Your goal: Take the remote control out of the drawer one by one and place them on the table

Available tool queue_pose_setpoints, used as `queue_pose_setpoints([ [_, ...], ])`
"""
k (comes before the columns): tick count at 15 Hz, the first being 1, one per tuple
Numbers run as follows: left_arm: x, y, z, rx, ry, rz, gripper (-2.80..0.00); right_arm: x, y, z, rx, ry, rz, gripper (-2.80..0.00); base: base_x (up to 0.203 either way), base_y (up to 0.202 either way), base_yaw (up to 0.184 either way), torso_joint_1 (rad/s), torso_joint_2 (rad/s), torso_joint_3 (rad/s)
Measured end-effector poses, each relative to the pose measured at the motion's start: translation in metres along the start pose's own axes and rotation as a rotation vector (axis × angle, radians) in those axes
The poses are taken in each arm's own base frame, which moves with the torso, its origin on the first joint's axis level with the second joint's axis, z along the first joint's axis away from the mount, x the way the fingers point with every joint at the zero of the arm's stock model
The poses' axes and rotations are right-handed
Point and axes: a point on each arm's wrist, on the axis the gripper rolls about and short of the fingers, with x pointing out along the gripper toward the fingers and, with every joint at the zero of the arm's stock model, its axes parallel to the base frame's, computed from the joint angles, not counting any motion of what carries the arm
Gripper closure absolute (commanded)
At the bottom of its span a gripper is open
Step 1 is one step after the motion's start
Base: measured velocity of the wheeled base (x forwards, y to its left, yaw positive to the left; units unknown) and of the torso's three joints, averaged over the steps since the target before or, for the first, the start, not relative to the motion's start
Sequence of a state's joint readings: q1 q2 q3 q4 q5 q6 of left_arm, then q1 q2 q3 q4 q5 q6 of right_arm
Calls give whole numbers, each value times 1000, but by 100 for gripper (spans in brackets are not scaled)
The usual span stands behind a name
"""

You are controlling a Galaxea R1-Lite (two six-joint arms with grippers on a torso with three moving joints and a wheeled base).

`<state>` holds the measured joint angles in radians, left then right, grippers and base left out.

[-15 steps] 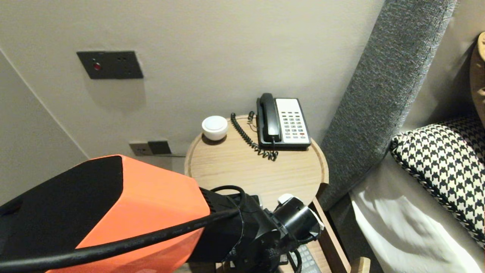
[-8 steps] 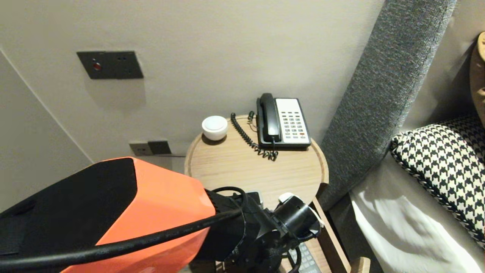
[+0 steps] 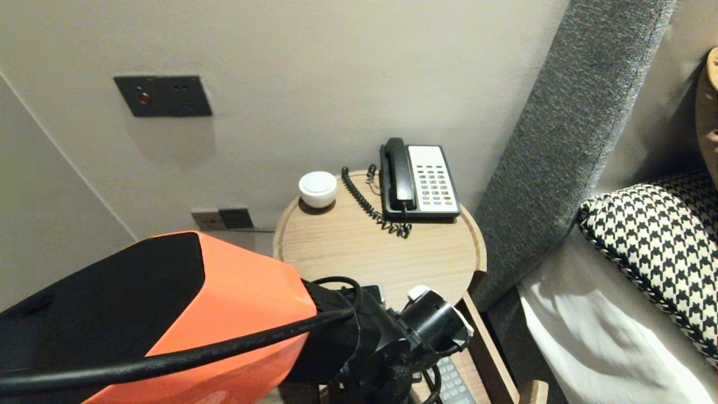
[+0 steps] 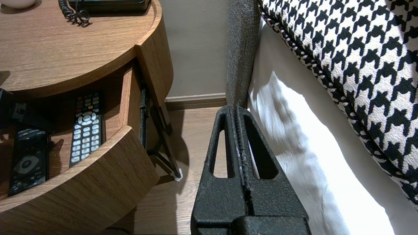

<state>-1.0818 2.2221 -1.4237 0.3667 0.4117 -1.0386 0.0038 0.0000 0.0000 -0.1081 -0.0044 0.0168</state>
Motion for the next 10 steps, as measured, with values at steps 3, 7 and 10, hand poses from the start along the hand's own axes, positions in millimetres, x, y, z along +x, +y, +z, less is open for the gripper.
queue_pose_setpoints([
  [3,4,5,-1,1,4,14,-280,0,0,0,0,0,0,0,0,0,0,0,0,0],
  [7,7,4,1,-16,-14,-12,-280,0,0,0,0,0,0,0,0,0,0,0,0,0],
  [10,10,5,-1,-13,-10,-1,-280,0,0,0,0,0,0,0,0,0,0,0,0,0],
])
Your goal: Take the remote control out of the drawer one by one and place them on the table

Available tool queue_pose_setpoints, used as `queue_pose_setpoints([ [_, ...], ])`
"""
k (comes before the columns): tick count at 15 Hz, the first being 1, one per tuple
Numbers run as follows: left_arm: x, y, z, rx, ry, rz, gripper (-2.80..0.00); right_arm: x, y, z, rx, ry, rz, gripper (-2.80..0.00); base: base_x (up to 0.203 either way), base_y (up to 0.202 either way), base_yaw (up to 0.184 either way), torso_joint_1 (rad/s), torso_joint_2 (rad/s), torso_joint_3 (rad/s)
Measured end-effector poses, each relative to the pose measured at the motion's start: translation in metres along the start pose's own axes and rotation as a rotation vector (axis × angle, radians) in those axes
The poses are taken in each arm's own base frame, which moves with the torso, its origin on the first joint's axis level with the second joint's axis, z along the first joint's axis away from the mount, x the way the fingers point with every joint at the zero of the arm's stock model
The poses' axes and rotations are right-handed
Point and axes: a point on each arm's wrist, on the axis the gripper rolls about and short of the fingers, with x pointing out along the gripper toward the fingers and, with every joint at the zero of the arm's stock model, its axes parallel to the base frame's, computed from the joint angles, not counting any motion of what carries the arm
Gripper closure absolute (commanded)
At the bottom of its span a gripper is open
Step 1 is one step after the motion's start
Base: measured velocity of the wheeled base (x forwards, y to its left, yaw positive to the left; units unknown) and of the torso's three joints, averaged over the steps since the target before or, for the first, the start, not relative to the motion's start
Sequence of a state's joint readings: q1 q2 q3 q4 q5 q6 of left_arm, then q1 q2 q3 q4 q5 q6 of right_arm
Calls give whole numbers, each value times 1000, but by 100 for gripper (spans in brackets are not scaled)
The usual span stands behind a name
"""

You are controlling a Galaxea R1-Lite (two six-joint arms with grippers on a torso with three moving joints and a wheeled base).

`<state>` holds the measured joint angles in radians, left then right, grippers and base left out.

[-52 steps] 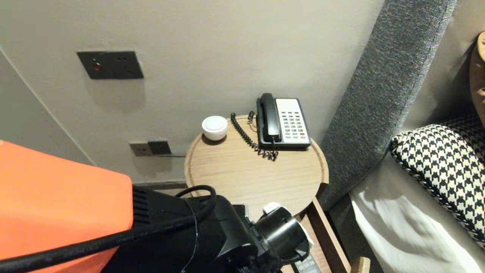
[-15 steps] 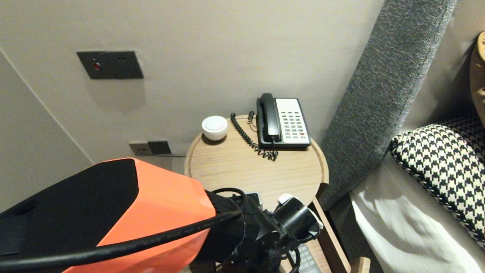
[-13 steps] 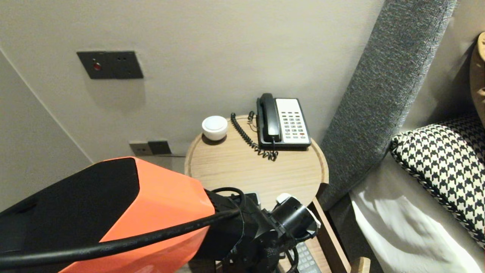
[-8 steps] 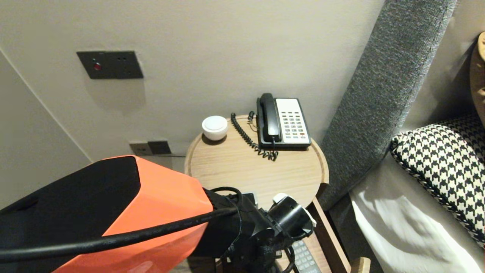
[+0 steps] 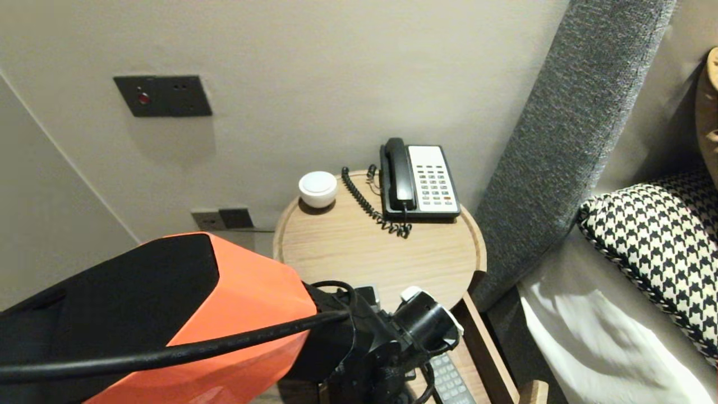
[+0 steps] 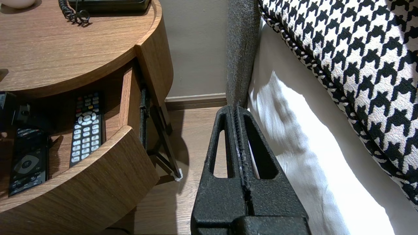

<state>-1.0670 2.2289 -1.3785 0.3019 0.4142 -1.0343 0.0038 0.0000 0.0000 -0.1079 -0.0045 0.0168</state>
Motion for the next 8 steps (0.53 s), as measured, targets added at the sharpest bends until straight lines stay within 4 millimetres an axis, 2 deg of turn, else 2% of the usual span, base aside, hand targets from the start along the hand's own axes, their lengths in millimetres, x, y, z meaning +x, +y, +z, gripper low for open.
queue_pose_setpoints([
  [8,9,1,-6,9,16,21,-280,0,0,0,0,0,0,0,0,0,0,0,0,0],
])
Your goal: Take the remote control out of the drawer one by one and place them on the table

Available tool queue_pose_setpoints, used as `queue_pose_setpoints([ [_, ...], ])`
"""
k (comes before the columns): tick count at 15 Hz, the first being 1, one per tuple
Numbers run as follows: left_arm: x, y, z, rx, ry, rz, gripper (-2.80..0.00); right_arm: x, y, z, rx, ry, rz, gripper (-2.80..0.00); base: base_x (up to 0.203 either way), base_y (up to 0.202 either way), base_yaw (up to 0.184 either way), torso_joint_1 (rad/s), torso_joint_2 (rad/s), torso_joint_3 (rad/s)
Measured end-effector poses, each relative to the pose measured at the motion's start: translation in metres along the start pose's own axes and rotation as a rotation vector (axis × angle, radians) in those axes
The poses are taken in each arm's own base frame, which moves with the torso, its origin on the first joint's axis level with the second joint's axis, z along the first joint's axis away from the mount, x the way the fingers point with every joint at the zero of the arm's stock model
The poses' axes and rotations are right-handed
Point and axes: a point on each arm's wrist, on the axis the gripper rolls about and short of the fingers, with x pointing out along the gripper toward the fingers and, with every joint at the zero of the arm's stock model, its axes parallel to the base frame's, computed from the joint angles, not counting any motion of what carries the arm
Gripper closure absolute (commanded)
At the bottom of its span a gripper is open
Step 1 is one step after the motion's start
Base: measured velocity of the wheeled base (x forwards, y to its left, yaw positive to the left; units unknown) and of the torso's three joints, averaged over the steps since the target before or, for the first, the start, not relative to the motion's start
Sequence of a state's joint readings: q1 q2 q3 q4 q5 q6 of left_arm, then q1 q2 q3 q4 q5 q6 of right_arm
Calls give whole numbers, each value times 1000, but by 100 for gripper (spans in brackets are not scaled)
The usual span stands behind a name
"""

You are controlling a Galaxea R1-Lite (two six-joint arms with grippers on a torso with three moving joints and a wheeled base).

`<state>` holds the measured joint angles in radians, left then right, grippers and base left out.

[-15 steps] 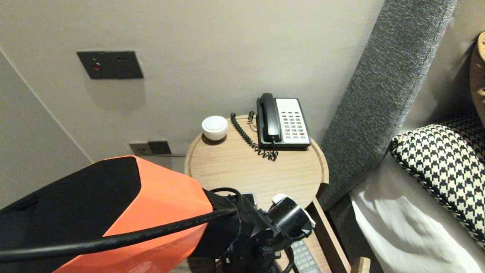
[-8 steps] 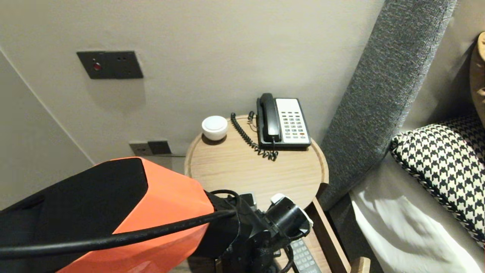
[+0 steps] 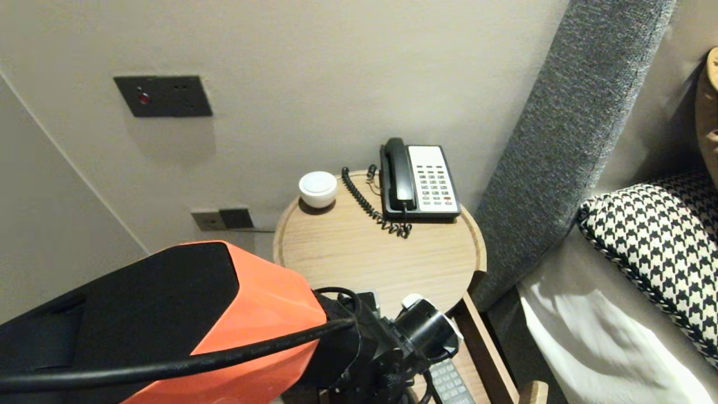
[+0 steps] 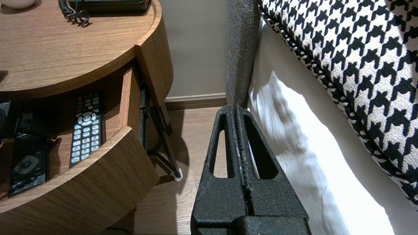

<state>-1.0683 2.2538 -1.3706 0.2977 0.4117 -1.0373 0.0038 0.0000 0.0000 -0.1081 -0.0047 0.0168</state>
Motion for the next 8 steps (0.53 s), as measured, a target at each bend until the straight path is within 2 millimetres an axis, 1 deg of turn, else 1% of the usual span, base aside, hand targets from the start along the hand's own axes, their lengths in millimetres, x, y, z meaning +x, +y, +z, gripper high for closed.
queue_pose_setpoints([
  [3,1,0,-1,1,1,-1,-280,0,0,0,0,0,0,0,0,0,0,0,0,0],
  [4,1,-1,-1,1,0,-5,0,0,0,0,0,0,0,0,0,0,0,0,0,0],
  [8,1,-1,-4,4,10,-15,0,0,0,0,0,0,0,0,0,0,0,0,0,0],
])
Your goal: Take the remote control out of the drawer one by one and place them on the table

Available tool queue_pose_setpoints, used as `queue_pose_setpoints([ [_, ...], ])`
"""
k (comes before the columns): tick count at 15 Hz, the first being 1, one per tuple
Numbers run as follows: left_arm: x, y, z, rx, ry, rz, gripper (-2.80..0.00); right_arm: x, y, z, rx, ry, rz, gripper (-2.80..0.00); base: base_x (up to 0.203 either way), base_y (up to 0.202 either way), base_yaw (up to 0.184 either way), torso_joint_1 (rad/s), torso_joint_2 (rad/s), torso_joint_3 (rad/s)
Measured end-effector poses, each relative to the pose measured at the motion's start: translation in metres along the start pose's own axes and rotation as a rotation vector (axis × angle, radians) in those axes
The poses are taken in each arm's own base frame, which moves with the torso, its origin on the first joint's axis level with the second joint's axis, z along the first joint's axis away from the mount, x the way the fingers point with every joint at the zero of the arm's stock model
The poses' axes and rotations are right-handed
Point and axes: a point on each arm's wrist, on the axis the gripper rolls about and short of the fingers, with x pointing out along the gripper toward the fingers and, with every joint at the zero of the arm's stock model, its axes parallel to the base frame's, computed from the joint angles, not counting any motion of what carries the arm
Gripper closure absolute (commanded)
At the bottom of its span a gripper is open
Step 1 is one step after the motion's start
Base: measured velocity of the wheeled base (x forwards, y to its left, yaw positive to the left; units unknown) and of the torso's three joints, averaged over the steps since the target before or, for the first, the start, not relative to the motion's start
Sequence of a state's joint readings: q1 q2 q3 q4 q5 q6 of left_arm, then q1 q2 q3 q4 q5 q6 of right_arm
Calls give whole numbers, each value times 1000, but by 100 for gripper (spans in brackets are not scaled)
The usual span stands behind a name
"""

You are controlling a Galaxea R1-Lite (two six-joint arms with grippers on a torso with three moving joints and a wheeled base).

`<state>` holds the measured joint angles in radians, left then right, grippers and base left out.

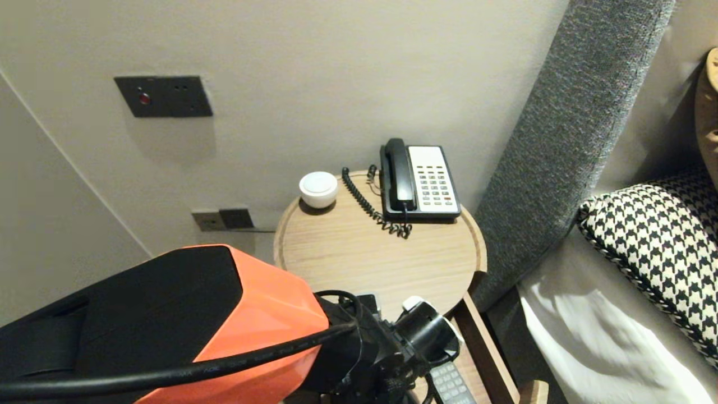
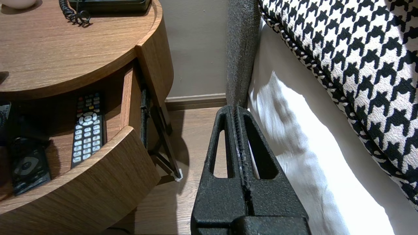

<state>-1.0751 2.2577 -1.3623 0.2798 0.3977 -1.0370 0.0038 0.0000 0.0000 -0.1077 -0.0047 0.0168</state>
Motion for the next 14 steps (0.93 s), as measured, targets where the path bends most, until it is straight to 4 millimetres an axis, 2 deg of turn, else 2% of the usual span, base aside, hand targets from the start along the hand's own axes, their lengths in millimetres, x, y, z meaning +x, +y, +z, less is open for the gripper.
queue_pose_setpoints([
  [8,-10,0,-1,5,-11,-12,0,0,0,0,0,0,0,0,0,0,0,0,0,0],
  [14,-26,2,2,27,41,-45,0,0,0,0,0,0,0,0,0,0,0,0,0,0],
])
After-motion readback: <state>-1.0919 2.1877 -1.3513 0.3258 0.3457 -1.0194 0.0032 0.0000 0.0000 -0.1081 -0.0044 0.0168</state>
